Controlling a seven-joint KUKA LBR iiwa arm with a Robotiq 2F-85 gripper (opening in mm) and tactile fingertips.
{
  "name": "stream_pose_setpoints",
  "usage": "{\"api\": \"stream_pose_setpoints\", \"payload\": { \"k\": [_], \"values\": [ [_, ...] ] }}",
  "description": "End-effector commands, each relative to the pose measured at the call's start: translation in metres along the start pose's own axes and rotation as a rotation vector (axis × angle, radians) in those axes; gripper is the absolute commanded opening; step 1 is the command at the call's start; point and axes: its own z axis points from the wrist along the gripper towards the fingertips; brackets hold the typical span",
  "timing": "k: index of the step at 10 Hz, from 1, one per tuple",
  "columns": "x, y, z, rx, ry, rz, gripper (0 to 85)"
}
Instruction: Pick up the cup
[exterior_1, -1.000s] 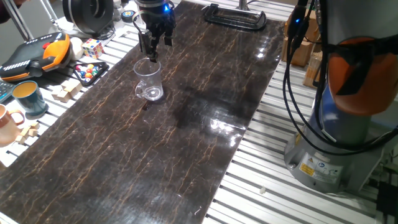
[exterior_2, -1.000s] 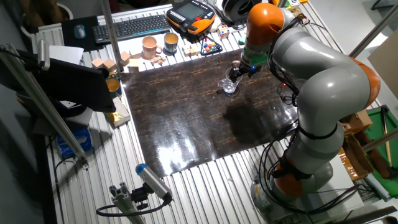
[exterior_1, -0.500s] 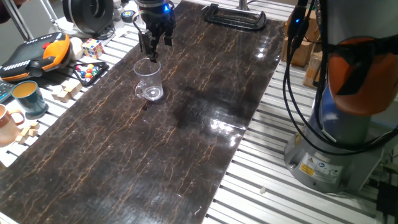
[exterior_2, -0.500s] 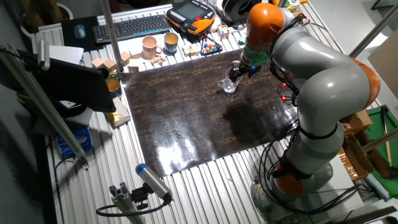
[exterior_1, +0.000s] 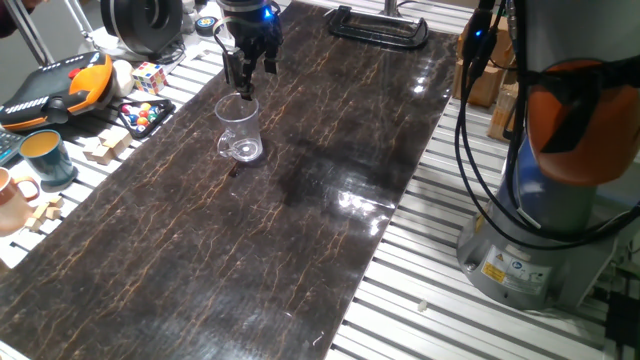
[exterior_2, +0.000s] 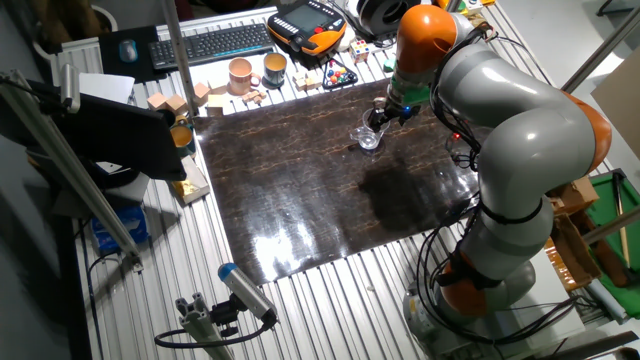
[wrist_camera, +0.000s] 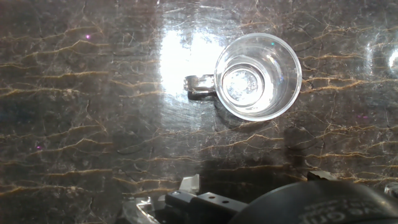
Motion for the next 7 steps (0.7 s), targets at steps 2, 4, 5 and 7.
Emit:
{"api": "stream_pose_setpoints", "payload": {
  "k": [2, 4, 5, 7],
  "values": [
    [-0.0003, -0.0001, -0.0003, 0.016, -0.034, 0.066, 1.0],
    [-0.0005, 0.0003, -0.0001, 0.016, -0.033, 0.069, 1.0],
    [-0.0007, 0.0003, 0.0000, 0.016, -0.031, 0.072, 1.0],
    [-0.0009, 0.0002, 0.0003, 0.016, -0.028, 0.075, 1.0]
  ]
}}
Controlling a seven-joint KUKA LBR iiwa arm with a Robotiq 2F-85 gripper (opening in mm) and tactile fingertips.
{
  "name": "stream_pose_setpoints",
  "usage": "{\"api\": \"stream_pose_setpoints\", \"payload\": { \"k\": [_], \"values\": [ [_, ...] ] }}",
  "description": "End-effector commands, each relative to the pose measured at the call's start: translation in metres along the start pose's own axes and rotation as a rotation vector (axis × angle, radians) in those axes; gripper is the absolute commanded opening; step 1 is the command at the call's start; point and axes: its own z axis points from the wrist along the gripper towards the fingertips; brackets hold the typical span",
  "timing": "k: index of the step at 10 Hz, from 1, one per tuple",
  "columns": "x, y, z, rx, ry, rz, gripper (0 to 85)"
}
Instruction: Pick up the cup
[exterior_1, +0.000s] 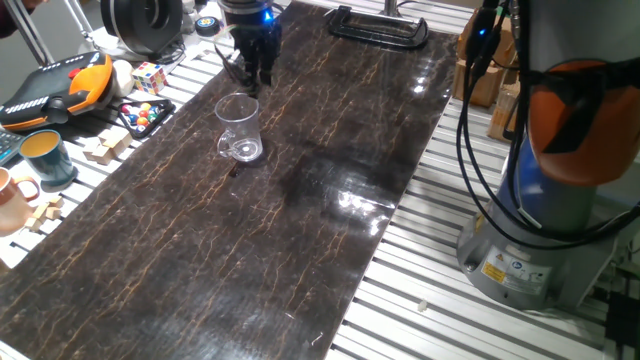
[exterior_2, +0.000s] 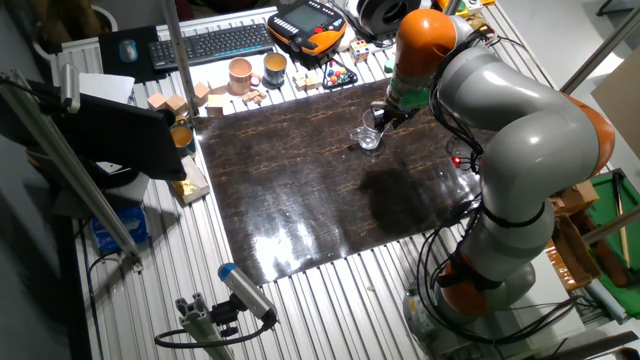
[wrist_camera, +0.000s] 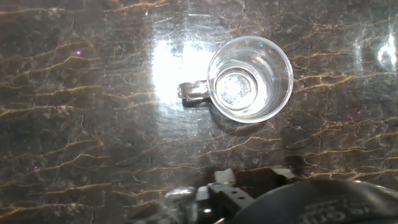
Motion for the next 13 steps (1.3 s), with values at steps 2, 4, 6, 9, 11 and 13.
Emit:
{"api": "stream_pose_setpoints", "payload": {
  "k": [2, 4, 6, 9, 11, 13],
  "values": [
    [-0.001, 0.000, 0.001, 0.000, 0.001, 0.005, 1.0],
    [-0.001, 0.001, 0.002, -0.003, 0.005, 0.015, 1.0],
    [-0.003, 0.004, 0.006, -0.017, 0.017, 0.061, 1.0],
    [-0.006, 0.013, 0.013, -0.024, 0.040, 0.190, 1.0],
    [-0.012, 0.014, 0.019, -0.033, 0.047, 0.254, 1.0],
    [-0.014, 0.014, 0.022, -0.029, 0.050, 0.326, 1.0]
  ]
}}
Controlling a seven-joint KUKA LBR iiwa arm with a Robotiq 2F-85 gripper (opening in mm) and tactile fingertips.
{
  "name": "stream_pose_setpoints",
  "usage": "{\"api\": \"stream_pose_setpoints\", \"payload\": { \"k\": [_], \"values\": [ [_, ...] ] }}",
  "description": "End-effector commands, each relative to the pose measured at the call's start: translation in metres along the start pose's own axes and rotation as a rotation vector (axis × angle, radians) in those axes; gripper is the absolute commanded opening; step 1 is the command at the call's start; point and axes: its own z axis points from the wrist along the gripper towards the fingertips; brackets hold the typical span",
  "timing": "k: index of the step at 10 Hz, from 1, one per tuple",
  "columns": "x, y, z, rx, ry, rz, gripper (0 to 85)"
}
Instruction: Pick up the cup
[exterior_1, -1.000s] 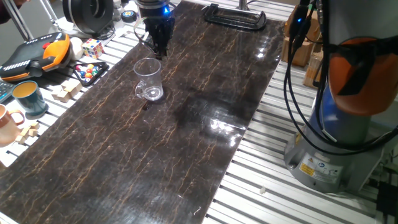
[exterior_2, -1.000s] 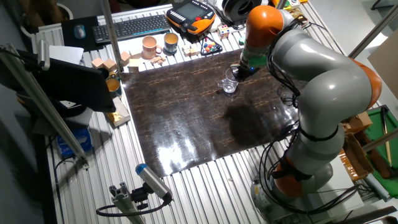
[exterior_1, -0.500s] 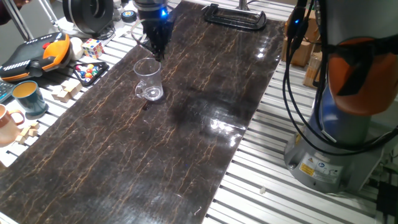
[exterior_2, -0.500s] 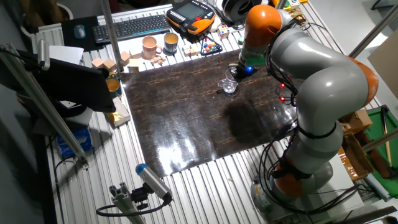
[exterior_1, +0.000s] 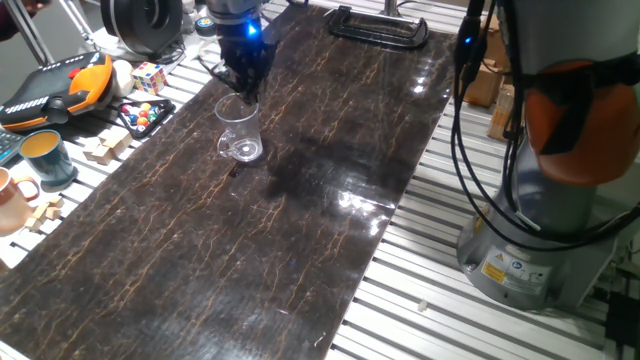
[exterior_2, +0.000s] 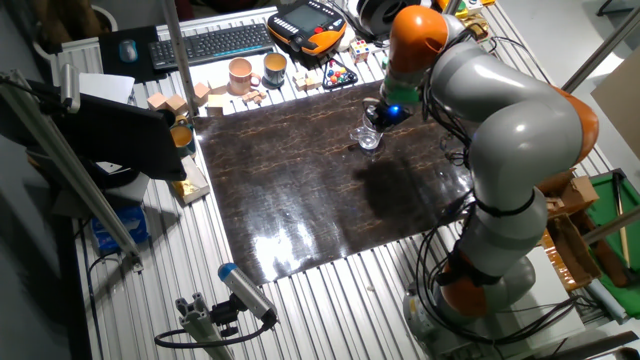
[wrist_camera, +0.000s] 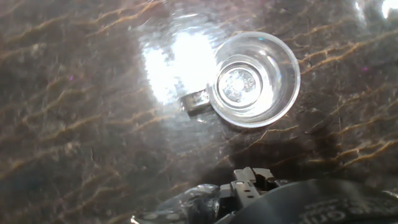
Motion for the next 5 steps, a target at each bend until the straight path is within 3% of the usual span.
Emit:
{"api": "stream_pose_setpoints", "payload": {
  "k": [1, 5],
  "values": [
    [0.000, 0.001, 0.001, 0.000, 0.002, 0.075, 1.0],
    [0.006, 0.014, 0.009, 0.040, -0.018, 0.220, 1.0]
  ]
}}
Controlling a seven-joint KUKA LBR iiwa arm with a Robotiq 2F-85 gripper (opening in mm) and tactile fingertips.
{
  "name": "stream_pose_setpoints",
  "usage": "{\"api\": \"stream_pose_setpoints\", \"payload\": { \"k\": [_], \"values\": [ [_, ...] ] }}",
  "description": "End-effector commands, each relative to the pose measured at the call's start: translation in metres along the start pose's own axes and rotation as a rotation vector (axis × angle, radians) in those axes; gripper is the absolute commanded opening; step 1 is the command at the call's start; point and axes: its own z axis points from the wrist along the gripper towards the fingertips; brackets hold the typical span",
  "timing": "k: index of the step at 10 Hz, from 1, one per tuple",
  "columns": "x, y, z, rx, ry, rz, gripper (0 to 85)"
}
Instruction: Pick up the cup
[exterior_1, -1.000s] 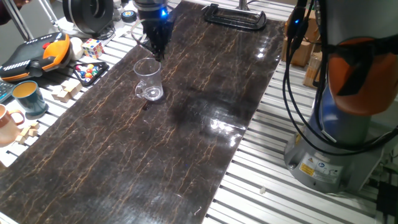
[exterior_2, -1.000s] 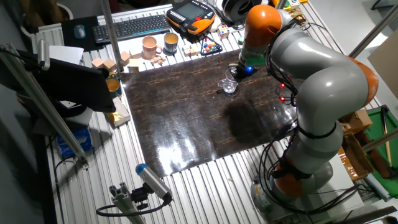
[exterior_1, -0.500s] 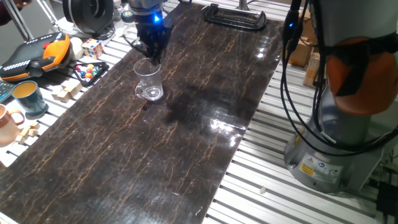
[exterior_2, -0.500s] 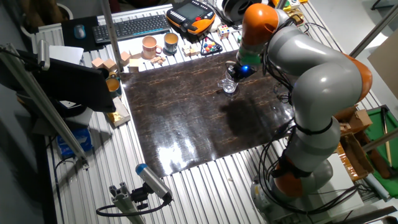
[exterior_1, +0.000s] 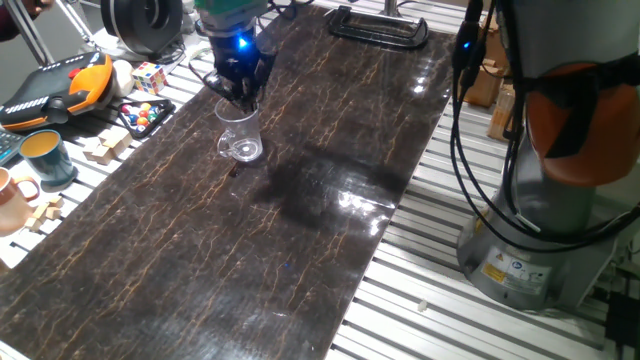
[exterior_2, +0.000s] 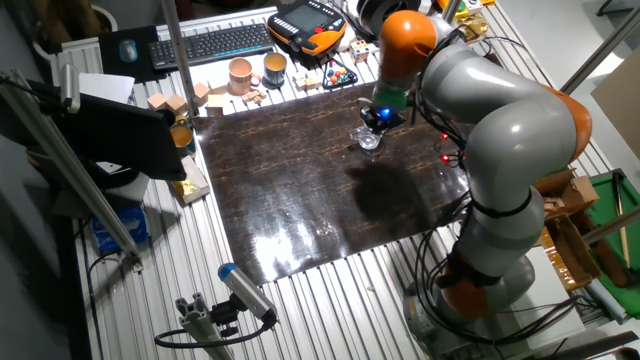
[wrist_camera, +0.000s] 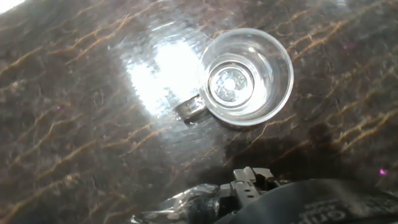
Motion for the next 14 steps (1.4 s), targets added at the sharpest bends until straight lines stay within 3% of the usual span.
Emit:
{"api": "stream_pose_setpoints", "payload": {
  "k": [1, 3, 5, 7, 9, 11, 14],
  "values": [
    [0.000, 0.002, 0.002, 0.005, 0.000, 0.075, 1.0],
    [-0.004, 0.005, 0.008, 0.015, -0.001, 0.165, 1.0],
    [-0.013, 0.012, 0.021, 0.000, 0.008, 0.290, 1.0],
    [-0.018, 0.020, 0.033, -0.006, -0.005, 0.417, 1.0],
    [-0.015, 0.024, 0.034, -0.018, -0.012, 0.520, 1.0],
    [-0.014, 0.026, 0.034, -0.044, 0.006, 0.620, 1.0],
    [-0.015, 0.033, 0.039, -0.031, -0.016, 0.696, 1.0]
  ]
}}
